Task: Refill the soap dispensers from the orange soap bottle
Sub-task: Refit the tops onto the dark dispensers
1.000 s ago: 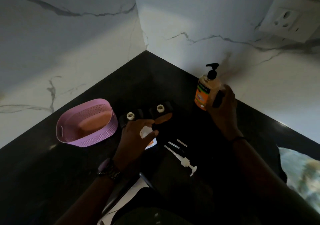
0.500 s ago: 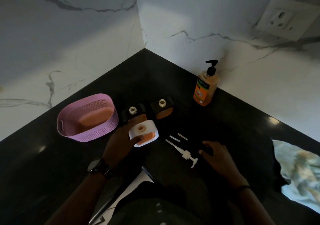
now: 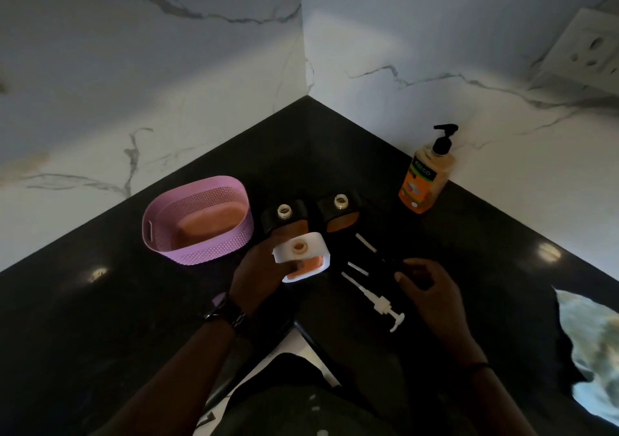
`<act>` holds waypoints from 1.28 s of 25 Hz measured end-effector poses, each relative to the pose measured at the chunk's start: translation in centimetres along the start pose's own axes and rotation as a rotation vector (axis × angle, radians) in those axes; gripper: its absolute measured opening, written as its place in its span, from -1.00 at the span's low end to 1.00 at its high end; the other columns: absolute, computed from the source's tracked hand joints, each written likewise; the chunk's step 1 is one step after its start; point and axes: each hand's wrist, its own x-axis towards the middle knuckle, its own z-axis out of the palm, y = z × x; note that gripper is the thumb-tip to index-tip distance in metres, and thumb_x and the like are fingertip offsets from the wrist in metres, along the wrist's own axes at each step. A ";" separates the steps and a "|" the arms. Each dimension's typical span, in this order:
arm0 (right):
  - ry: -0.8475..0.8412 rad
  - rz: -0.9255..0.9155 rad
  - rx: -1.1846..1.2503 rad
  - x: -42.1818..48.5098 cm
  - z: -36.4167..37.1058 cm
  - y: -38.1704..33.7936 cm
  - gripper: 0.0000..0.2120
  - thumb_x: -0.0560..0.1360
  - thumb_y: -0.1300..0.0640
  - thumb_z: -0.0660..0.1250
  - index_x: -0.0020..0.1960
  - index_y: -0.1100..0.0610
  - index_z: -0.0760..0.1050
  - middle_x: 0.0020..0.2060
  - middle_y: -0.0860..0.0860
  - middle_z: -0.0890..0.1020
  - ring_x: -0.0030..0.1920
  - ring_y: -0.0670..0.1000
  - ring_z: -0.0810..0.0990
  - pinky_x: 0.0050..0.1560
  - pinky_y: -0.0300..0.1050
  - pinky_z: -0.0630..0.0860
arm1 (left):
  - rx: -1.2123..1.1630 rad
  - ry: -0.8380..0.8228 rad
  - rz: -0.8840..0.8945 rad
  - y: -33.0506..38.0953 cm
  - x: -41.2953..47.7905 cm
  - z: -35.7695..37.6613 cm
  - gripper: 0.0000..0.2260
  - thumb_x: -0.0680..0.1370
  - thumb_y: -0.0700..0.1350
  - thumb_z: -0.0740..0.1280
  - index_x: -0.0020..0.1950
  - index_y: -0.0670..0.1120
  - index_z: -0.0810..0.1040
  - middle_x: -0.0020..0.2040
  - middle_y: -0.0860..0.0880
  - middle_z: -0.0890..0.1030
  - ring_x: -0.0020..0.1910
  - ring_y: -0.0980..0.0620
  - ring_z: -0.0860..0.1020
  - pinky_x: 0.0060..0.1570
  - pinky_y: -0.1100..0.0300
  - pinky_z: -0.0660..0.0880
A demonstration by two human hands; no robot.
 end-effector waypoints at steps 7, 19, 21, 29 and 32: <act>0.032 -0.065 0.229 1.0 2.8 -7.5 -0.67 0.46 0.10 0.46 0.19 -0.05 0.51 0.07 -0.17 0.58 0.06 -0.22 0.58 0.07 -0.19 0.54 | -0.017 0.050 0.036 -0.9 0.3 0.2 -0.47 0.49 0.22 0.42 0.44 0.27 0.38 0.34 0.27 0.50 0.31 0.29 0.46 0.34 0.03 0.45; -0.118 -0.440 -0.140 7.9 7.5 -15.4 -0.69 0.44 0.12 0.45 0.15 0.03 0.50 0.06 -0.06 0.58 0.08 -0.10 0.57 0.16 -0.02 0.56 | 0.806 0.100 -0.011 1.1 6.2 -6.0 -0.46 0.53 0.31 0.24 0.44 0.08 0.43 0.41 0.02 0.51 0.52 -0.03 0.28 0.51 -0.32 -0.13; -0.152 -0.502 -0.226 8.6 8.0 -16.5 -0.71 0.44 0.13 0.45 0.15 0.06 0.51 0.07 -0.03 0.58 0.07 -0.08 0.57 0.16 -0.02 0.56 | 0.777 0.115 -0.020 0.3 6.6 -6.0 -0.52 0.52 0.27 0.32 0.39 0.12 0.47 0.34 0.05 0.56 0.46 -0.01 0.36 0.49 -0.31 -0.11; -0.493 -0.592 -0.691 12.3 12.5 -20.9 -0.74 0.48 0.20 0.36 0.16 0.17 0.52 0.13 0.11 0.53 0.14 0.15 0.54 0.13 0.03 0.48 | 0.801 0.140 -0.010 0.5 6.9 -5.9 -0.59 0.49 0.23 0.36 0.32 0.16 0.52 0.27 0.10 0.60 0.41 0.04 0.40 0.48 -0.29 -0.11; -0.520 -0.562 -0.804 12.8 13.7 -21.2 -0.72 0.48 0.12 0.39 0.15 0.17 0.51 0.10 0.11 0.55 0.15 0.15 0.55 0.12 0.07 0.50 | 0.838 0.133 0.006 0.5 6.9 -6.1 -0.62 0.49 0.22 0.36 0.27 0.16 0.54 0.24 0.12 0.61 0.40 0.02 0.42 0.47 -0.31 -0.08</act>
